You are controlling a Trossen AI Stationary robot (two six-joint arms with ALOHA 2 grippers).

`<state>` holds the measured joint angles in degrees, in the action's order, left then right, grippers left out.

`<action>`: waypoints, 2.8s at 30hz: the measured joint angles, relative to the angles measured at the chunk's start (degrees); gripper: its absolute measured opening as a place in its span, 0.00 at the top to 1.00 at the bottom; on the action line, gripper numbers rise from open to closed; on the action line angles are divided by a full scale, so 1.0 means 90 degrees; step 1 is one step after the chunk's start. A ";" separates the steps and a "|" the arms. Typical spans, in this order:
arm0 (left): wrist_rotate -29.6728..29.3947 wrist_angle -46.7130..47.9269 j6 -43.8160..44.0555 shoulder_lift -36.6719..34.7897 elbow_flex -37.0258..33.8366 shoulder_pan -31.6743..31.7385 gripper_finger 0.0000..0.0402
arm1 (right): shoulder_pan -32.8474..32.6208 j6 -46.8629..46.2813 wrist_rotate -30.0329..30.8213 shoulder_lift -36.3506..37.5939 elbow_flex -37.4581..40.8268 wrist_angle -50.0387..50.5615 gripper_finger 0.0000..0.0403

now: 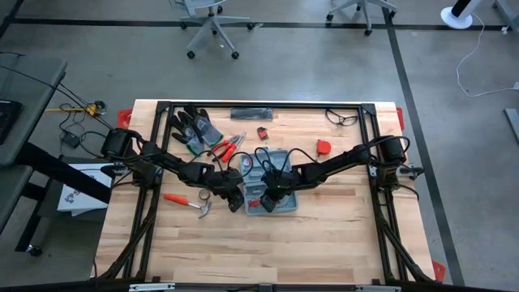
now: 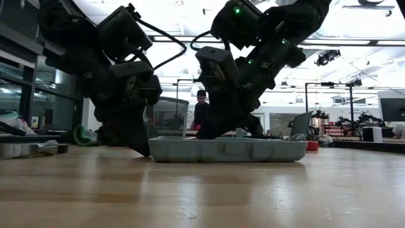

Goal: Prefit tool cases
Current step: Put the screwdriver bit set into the gray prefit tool case

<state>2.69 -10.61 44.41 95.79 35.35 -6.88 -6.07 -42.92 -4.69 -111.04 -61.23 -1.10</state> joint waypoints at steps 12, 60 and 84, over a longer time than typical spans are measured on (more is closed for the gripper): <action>0.0070 0.0040 -0.0115 -0.0001 0.0002 0.0054 1.00 | -0.0039 -0.0120 -0.0003 0.0000 0.0000 0.0001 1.00; 0.0122 0.0056 -0.0231 0.0000 0.0002 0.0054 1.00 | -0.0272 -0.0403 -0.0036 0.0002 0.0000 -0.0007 1.00; 0.0141 0.0163 -0.0231 0.0000 0.0000 0.0054 1.00 | -0.0291 -0.0358 0.0141 0.0242 -0.0005 0.0542 1.00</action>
<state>3.97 -9.14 42.33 95.79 35.35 -6.39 -8.68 -46.14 -3.42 -108.87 -61.28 3.78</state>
